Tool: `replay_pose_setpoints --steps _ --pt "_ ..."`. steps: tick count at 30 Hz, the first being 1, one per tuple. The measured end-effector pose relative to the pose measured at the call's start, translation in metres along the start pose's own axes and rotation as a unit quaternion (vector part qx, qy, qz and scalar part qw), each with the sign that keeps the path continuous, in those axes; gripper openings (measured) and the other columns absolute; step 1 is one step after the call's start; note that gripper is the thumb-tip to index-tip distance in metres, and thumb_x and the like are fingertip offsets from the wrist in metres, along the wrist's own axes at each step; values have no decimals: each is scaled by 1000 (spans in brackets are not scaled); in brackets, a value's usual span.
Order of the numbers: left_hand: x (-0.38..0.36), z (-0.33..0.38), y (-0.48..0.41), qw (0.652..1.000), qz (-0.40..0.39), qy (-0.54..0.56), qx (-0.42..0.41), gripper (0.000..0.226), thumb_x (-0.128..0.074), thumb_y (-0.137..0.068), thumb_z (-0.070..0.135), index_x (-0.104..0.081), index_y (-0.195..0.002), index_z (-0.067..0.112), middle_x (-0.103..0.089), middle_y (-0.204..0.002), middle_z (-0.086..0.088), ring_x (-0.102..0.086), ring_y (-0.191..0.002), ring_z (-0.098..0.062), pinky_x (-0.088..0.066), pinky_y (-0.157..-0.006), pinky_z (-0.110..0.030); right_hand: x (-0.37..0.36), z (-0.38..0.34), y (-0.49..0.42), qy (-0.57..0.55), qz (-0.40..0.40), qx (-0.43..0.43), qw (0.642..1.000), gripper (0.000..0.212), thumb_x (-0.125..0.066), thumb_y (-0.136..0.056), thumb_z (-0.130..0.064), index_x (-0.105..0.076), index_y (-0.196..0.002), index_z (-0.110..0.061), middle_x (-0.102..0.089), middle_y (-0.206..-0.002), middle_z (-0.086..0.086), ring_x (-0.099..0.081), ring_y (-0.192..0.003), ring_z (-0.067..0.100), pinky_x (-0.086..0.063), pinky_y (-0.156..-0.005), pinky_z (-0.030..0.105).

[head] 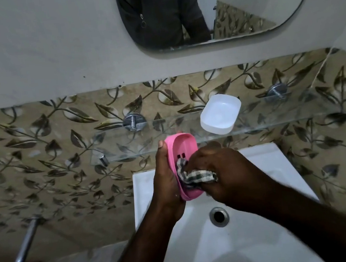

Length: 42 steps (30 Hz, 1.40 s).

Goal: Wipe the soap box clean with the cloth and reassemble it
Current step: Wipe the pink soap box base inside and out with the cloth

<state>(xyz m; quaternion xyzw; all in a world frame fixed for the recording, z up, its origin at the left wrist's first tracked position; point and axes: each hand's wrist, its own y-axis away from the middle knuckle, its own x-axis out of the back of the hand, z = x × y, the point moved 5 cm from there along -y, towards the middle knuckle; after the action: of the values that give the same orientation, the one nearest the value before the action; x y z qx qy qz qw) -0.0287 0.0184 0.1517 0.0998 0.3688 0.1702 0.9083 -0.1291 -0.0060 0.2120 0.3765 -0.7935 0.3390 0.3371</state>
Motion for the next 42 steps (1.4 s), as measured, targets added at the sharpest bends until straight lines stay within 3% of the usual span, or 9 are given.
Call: replay_pose_setpoints --steps 3,7,14,20,24,27,31,38,42 --pt "-3 -12 1 999 -5 -7 33 73 -26 -94 60 -79 -81 12 -76 -84 -13 -74 -74 -23 -58 -68 -38 15 16 1 -47 -23 -77 996 11 -62 -73 -20 -72 -77 -17 -70 -74 -2 -66 -69 10 -52 -65 37" --pt "0 -12 -6 1000 13 -27 8 65 -30 -92 60 -65 -119 12 -71 -113 -16 -69 -101 -28 -56 -82 -41 29 15 0 -15 143 -95 985 20 -63 -74 -18 -74 -90 -21 -72 -85 -3 -67 -78 13 -54 -71 32" --pt "17 3 -12 999 23 -36 -15 61 -45 -78 64 -68 -104 14 -74 -91 -15 -72 -78 -26 -57 -74 -40 -13 9 11 135 -57 30 989 44 -61 -66 -5 -72 -101 -29 -70 -101 -8 -66 -93 20 -57 -67 33" --pt "9 -8 -8 999 -18 -42 4 60 -32 -94 56 -63 -120 13 -73 -106 -11 -70 -94 -23 -58 -81 -37 14 13 -3 181 126 2 975 35 -52 -79 -22 -72 -106 -14 -71 -104 3 -66 -89 25 -55 -68 33" --pt "9 -18 -9 998 0 -67 8 64 -42 -86 58 -62 -124 11 -70 -114 -15 -68 -102 -26 -57 -85 -37 -4 32 -1 198 107 -54 973 28 -65 -77 -21 -70 -105 -18 -68 -95 1 -66 -82 26 -52 -60 33" --pt "16 -21 -12 993 40 -111 -1 71 -47 -73 65 -65 -118 12 -74 -102 -11 -70 -94 -27 -54 -81 -37 -18 34 11 81 75 -149 983 17 -59 -82 -31 -70 -94 -24 -71 -87 -5 -69 -78 18 -53 -63 30" --pt "13 -7 -8 973 29 -199 -110 62 -44 -78 62 -66 -114 17 -75 -99 -10 -72 -90 -24 -56 -70 -29 -37 30 26 -237 8 -268 934 23 -62 -88 -3 -61 -66 -10 -65 -56 -8 -61 -49 1 -46 -50 13" --pt "-4 9 -3 951 -18 -234 -200 64 -50 -83 57 -58 -131 15 -65 -126 -10 -60 -118 -26 -46 -103 -46 -28 26 16 -530 113 -290 789 19 -56 -94 -6 -67 -103 6 -64 -106 39 -63 -97 58 -45 -92 72" --pt "-6 18 -4 938 -67 -268 -209 53 -55 -79 50 -58 -127 27 -67 -123 5 -62 -116 -13 -51 -94 -29 -25 19 18 -569 169 -267 759 21 -59 -89 -6 -70 -107 -2 -70 -106 30 -68 -98 49 -58 -81 56"
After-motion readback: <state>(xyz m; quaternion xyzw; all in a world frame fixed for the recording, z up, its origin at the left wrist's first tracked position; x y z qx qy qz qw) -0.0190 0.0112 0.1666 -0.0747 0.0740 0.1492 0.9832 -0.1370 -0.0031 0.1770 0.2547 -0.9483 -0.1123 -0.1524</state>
